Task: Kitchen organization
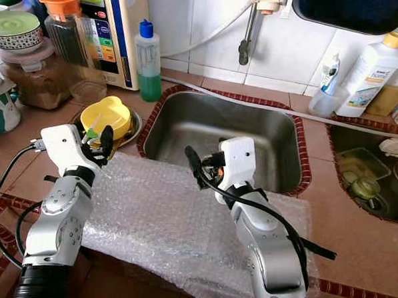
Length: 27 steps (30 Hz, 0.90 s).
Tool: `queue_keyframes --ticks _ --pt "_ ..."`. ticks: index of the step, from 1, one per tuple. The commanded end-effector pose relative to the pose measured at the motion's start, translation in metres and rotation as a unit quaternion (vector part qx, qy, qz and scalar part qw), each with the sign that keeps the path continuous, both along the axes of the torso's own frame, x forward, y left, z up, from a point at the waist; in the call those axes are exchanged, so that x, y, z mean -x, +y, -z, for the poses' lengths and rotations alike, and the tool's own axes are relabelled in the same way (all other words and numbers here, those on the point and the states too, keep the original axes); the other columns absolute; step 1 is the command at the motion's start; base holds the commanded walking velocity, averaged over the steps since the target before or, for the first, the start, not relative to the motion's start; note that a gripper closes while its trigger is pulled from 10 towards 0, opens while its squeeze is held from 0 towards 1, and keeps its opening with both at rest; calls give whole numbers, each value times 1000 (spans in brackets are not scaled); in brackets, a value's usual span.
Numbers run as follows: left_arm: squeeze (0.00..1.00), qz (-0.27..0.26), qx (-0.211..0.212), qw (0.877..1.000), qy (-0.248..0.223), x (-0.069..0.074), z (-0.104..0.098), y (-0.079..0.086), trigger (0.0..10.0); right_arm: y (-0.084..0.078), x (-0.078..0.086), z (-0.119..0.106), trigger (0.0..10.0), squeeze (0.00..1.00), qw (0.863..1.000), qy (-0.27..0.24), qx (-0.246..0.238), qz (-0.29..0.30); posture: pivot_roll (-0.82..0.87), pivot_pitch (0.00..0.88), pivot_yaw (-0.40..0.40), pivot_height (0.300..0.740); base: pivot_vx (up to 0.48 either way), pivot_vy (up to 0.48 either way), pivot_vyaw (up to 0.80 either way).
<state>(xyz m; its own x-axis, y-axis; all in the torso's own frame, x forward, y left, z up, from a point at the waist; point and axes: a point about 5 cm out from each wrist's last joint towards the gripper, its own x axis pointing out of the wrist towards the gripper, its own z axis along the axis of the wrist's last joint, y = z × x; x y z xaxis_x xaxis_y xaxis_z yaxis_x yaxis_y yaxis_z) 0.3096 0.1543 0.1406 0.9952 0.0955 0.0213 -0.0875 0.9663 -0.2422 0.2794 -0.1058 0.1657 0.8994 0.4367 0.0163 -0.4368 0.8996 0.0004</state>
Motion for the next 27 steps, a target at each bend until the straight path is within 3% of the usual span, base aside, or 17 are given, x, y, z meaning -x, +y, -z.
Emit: queue_keyframes --ticks 1,21,25,27 --pt "0 3 4 1000 0 -2 -2 -2 0 2 3 -3 10000 0 1000 -3 -4 -11 15 59 -13 740 0 0 0" --pt "0 26 -6 1000 8 4 1 -1 0 -9 4 -1 10000 0 1000 -8 17 -5 17 65 -11 740 0 0 0" --pt "0 32 -17 999 6 6 -2 0 0 -10 3 -1 10000 0 1000 -10 18 -3 20 66 -13 740 0 0 0" --pt "0 35 -42 998 -9 7 -9 3 0 -9 3 -1 10000 0 1000 -12 18 -4 28 65 -13 740 0 0 0"
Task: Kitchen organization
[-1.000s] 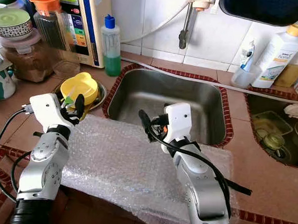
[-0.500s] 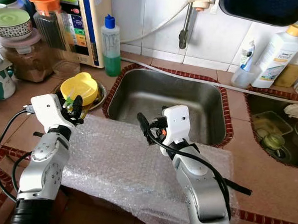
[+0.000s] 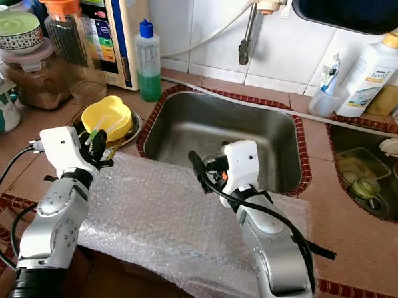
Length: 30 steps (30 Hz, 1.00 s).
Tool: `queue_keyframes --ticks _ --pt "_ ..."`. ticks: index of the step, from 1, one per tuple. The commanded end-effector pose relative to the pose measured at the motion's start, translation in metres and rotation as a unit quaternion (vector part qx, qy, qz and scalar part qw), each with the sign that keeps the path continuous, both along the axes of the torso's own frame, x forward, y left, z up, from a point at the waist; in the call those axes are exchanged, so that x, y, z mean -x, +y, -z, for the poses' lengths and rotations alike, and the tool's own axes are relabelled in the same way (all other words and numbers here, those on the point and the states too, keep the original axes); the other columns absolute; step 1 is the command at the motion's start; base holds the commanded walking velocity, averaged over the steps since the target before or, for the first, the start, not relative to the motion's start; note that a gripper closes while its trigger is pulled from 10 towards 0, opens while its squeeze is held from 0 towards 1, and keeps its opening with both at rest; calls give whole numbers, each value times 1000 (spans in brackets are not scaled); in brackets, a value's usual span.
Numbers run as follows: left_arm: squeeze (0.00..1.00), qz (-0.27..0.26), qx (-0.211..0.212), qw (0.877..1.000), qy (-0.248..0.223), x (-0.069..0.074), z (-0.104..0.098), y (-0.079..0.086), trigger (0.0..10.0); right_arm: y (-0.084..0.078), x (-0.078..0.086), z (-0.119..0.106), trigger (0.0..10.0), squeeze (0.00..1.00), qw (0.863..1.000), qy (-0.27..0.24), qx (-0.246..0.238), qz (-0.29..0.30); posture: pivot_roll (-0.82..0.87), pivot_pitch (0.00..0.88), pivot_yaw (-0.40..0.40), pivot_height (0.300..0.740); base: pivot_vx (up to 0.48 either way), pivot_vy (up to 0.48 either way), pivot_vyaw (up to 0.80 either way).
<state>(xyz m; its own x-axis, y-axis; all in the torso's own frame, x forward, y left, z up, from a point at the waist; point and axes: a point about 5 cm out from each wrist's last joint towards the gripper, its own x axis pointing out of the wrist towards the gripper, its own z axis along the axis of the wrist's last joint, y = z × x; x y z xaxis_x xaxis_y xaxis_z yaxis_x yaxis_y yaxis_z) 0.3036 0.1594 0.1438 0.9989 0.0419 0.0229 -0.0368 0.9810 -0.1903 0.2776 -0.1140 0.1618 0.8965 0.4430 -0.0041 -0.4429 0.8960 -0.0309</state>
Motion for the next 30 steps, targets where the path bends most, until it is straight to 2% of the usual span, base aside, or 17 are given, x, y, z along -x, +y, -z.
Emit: queue_keyframes --ticks 1,3,14,19,20,26,27,28,29,30 --pt "0 10 -23 1000 -16 2 -8 -1 0 -1 1 -5 10000 0 1000 -14 -1 -2 29 65 -13 740 0 0 0" --pt "0 7 -46 999 -28 3 -14 2 0 0 0 -6 10000 0 1000 -15 -1 -2 29 65 -13 740 0 0 0" --pt "0 -15 -99 993 -55 6 -24 13 0 0 -2 -6 10000 0 1000 -18 -4 1 39 63 -13 740 0 0 0" --pt "0 -1 -158 982 -107 5 -41 7 0 1 -3 -8 10000 0 1000 -17 -13 4 40 62 -14 740 0 0 0" --pt "0 1 -177 976 -127 6 -47 5 0 1 -4 -8 10000 0 1000 -17 -15 6 40 62 -14 740 0 0 0" --pt "0 20 -216 960 -176 7 -63 -5 0 2 -5 -8 10000 0 1000 -15 -22 6 43 61 -14 740 0 0 0" --pt "0 25 -203 962 -179 6 -66 -7 1608 3 -5 -8 10000 0 1000 -12 -27 5 48 60 -19 740 0 0 0" --pt "0 33 -177 967 -180 3 -70 -9 8157 3 -7 -9 10000 0 999 -6 -41 8 51 60 -19 740 0 0 0" --pt "0 55 -140 972 -182 -1 -76 -13 10000 1 -11 -11 10000 0 997 6 -74 19 54 58 -20 740 0 0 0" --pt "0 72 -113 974 -185 -3 -81 -17 10000 0 -15 -14 10000 0 994 15 -100 26 56 58 -19 740 0 0 0"
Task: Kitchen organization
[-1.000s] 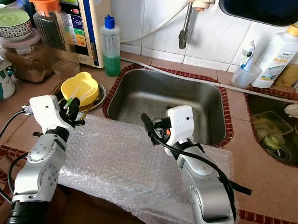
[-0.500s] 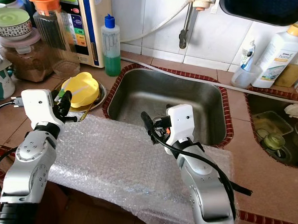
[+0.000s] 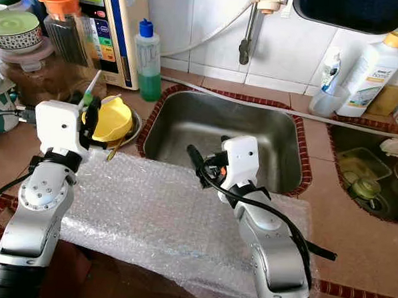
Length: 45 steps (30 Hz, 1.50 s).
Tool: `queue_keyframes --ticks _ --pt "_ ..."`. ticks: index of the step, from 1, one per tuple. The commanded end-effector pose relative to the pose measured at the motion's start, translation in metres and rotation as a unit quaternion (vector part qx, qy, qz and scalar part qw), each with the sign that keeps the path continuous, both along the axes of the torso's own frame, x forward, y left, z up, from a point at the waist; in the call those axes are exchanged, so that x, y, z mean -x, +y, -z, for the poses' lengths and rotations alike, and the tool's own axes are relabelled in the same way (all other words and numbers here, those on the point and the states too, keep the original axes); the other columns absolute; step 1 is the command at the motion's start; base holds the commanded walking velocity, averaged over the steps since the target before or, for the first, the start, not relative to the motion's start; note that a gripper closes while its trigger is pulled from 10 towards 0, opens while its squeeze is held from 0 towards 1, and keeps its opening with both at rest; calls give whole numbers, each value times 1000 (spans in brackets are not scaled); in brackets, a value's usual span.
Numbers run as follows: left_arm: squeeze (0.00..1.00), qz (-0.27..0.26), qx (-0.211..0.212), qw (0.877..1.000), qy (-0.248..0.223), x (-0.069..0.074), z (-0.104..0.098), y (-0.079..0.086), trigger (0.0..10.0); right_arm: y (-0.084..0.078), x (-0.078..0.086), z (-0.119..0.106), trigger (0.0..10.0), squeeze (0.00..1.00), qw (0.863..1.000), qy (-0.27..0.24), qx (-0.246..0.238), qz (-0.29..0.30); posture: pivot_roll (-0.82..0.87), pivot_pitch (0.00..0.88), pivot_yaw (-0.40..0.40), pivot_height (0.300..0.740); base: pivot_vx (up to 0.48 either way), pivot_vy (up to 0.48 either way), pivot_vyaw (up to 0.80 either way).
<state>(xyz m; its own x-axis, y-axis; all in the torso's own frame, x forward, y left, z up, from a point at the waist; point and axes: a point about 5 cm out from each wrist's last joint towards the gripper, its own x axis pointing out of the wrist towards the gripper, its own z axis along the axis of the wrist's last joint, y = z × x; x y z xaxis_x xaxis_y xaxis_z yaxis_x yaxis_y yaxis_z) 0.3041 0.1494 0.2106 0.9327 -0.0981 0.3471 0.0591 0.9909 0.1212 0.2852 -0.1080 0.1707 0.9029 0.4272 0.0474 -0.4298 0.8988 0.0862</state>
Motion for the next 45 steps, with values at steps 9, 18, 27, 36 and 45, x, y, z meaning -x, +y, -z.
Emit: queue_keyframes --ticks 9,18,27,36,45 --pt "0 194 167 967 4 -9 -42 -31 10000 -35 -42 -13 10000 0 961 78 -242 110 78 55 -25 740 0 0 0" --pt "0 272 206 939 36 -3 -43 -44 10000 -24 -60 -29 10000 0 952 96 -287 52 93 50 -25 740 0 0 0" --pt "0 292 192 935 61 -2 -36 -59 10000 -7 -61 -46 10000 0 998 -22 -39 -52 87 45 -27 740 0 0 0" --pt "0 306 186 930 87 -3 -28 -81 10000 -7 -68 -70 10000 0 956 -189 204 -97 80 49 -38 740 0 0 0" --pt "0 306 192 927 98 -1 -24 -88 10000 -5 -72 -62 10000 0 938 -206 250 -121 74 60 -42 740 0 0 0"
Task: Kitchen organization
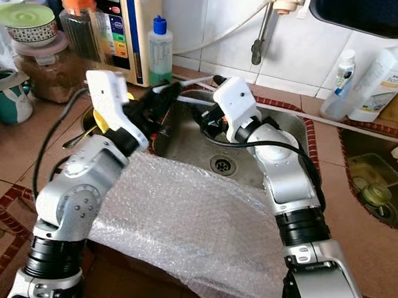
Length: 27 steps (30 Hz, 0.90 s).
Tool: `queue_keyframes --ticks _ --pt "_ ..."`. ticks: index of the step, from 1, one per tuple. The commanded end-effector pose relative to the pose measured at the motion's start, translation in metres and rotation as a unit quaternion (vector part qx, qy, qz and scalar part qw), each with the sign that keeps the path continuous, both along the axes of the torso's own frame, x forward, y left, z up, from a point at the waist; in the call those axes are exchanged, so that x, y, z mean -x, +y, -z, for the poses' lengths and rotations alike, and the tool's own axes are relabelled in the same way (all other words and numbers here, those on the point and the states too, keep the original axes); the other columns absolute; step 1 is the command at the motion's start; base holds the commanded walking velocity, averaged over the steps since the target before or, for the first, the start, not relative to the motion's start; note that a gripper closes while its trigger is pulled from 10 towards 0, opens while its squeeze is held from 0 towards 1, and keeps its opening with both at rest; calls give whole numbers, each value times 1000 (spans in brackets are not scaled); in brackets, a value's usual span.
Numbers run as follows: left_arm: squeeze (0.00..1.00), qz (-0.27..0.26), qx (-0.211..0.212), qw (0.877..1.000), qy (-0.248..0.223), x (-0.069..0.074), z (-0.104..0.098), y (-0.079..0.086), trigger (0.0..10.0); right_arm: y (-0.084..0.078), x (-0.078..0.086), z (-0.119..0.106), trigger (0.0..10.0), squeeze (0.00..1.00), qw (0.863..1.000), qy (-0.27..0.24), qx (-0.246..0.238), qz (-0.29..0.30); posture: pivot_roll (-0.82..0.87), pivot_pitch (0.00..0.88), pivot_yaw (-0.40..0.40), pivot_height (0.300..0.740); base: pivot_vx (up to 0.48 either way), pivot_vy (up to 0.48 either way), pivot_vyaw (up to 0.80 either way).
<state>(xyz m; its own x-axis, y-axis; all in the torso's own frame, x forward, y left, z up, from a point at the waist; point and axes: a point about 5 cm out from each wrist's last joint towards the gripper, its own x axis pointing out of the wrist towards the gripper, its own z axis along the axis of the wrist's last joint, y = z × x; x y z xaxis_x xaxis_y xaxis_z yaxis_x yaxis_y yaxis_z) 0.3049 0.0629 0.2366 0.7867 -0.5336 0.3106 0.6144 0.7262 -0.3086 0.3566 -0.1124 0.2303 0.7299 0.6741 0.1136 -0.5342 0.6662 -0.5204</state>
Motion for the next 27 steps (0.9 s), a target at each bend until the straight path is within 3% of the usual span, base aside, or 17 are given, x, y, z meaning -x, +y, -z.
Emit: queue_keyframes --ticks 1,3,4,14,27 --pt "0 -3 -6 1000 7 0 3 -2 10000 2 -1 1 10000 0 1000 -12 17 -6 73 62 -41 740 0 0 0" --pt "0 -3 -7 1000 9 -1 4 -3 10000 4 0 3 10000 0 999 -17 25 -7 73 62 -41 740 0 0 0" --pt "0 -5 -10 1000 8 -1 5 -4 10000 7 1 5 0 0 999 -23 31 -10 70 63 -40 740 0 0 0" --pt "0 -25 -23 999 4 -1 6 1 10000 0 -5 15 0 0 998 -24 56 26 70 70 -41 740 0 0 0" --pt "0 -27 -25 999 4 -3 6 1 10000 0 -2 22 0 0 998 -14 51 27 66 74 -35 740 0 0 0"
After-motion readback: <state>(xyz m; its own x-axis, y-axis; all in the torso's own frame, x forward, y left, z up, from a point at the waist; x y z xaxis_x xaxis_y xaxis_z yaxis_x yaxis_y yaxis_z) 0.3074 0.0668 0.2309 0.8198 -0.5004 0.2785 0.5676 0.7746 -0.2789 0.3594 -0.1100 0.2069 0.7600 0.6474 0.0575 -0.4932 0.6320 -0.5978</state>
